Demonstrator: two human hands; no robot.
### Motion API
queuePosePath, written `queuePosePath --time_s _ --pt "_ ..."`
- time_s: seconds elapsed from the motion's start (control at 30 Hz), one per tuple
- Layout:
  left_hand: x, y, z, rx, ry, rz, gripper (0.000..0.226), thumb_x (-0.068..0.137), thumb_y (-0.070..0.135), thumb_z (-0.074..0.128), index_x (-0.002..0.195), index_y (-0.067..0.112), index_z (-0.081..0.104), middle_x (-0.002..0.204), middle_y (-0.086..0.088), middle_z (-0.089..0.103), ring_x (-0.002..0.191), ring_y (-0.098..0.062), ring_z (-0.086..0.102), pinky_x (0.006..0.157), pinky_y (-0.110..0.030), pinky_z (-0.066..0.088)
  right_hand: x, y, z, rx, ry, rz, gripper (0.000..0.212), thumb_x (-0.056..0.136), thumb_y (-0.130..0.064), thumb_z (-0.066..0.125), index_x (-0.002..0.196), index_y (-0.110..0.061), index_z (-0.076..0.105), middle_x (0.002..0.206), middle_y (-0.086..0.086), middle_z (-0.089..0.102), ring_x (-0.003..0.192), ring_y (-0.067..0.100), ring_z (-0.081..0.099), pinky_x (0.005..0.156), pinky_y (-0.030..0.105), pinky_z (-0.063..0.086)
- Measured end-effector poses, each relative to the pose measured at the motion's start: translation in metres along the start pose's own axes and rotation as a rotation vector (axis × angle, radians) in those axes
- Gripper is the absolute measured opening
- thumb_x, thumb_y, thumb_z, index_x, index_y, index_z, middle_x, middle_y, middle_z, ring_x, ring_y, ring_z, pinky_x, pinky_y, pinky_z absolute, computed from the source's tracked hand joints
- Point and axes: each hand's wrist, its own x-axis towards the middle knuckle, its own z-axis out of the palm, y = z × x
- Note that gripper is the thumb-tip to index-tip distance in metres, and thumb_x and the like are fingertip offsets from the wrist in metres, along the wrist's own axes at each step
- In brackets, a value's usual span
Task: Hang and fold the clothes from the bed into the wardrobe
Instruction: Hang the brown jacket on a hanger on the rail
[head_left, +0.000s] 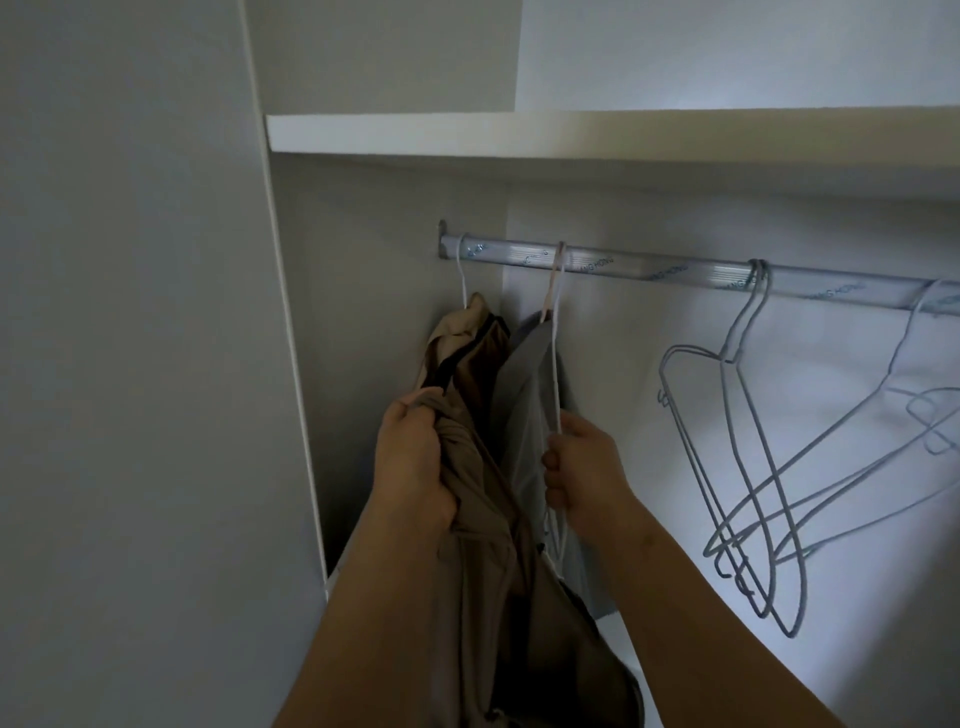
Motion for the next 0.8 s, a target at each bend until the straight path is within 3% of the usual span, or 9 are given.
queuePosePath --time_s 0.1,0.17,0.23,0.3,0.4,0.57,0.67,0.8 --pt "-0.001 0.006 -0.009 0.016 0.011 0.003 0.016 0.092 0.016 0.049 0.101 0.013 0.062 0.09 -0.009 0.061 0.08 -0.023 0.058 0.079 -0.038 0.052 -0.005 -0.003 0.005 0.028 0.02 -0.02 0.037 0.09 0.005 0.033 0.076 -0.021 0.054 0.046 -0.002 0.034 0.03 0.004 0.027 0.031 0.015 0.02" --pt "-0.004 0.009 -0.015 0.025 0.007 0.003 0.014 0.092 0.015 0.049 0.095 0.014 0.063 0.088 -0.008 0.061 0.079 -0.023 0.058 0.076 -0.036 0.052 -0.01 -0.007 0.006 0.071 0.043 -0.045 0.033 0.091 0.005 0.034 0.101 -0.013 0.06 0.047 -0.002 0.035 0.03 0.003 0.028 0.03 0.014 0.021" --pt "-0.008 0.011 -0.022 0.029 -0.001 0.01 0.015 0.092 0.015 0.048 0.094 0.014 0.063 0.084 -0.007 0.061 0.076 -0.021 0.058 0.071 -0.033 0.052 -0.017 -0.011 0.005 0.09 0.068 -0.082 0.04 0.093 0.003 0.034 0.122 -0.017 0.053 0.047 -0.003 0.036 0.03 0.002 0.029 0.03 0.013 0.023" --pt "-0.014 0.013 -0.028 0.044 -0.014 0.01 0.016 0.092 0.015 0.048 0.088 0.016 0.063 0.082 -0.007 0.061 0.076 -0.022 0.057 0.075 -0.035 0.052 -0.027 -0.011 0.005 0.102 0.077 -0.13 0.042 0.093 0.0 0.037 0.126 -0.022 0.051 0.046 -0.004 0.037 0.032 0.002 0.031 0.032 0.014 0.025" --pt "-0.027 0.016 -0.04 0.09 -0.042 0.013 0.02 0.092 0.014 0.046 0.084 0.018 0.064 0.083 -0.007 0.062 0.079 -0.023 0.058 0.08 -0.039 0.052 -0.052 0.0 0.005 0.092 0.132 -0.165 0.031 0.093 -0.006 0.045 0.118 -0.022 0.056 0.053 0.0 0.041 0.033 0.001 0.034 0.033 0.014 0.029" --pt "-0.048 0.013 -0.064 0.134 -0.062 0.02 0.028 0.094 0.01 0.042 0.077 0.021 0.061 0.073 -0.001 0.06 0.068 -0.015 0.056 0.053 -0.023 0.048 -0.101 0.043 0.0 0.104 0.262 -0.144 0.01 0.092 -0.014 0.053 0.09 -0.015 0.064 0.042 -0.007 0.04 0.033 0.001 0.032 0.034 0.015 0.027" --pt "-0.062 0.008 -0.073 0.172 -0.082 -0.017 0.029 0.094 0.008 0.04 0.077 0.02 0.06 0.072 -0.002 0.058 0.064 -0.014 0.054 0.044 -0.017 0.046 -0.129 0.066 -0.011 0.154 0.313 -0.145 0.016 0.091 -0.011 0.055 0.078 -0.016 0.062 0.041 -0.006 0.037 0.035 0.004 0.03 0.035 0.016 0.026" --pt "-0.085 -0.004 -0.082 0.2 -0.158 -0.102 0.028 0.095 0.007 0.04 0.078 0.018 0.059 0.074 -0.002 0.057 0.063 -0.013 0.052 0.046 -0.016 0.047 -0.179 0.106 -0.038 0.127 0.391 -0.22 0.025 0.089 0.005 0.047 0.069 -0.005 0.059 0.04 -0.002 0.04 0.035 0.008 0.034 0.036 0.018 0.033"
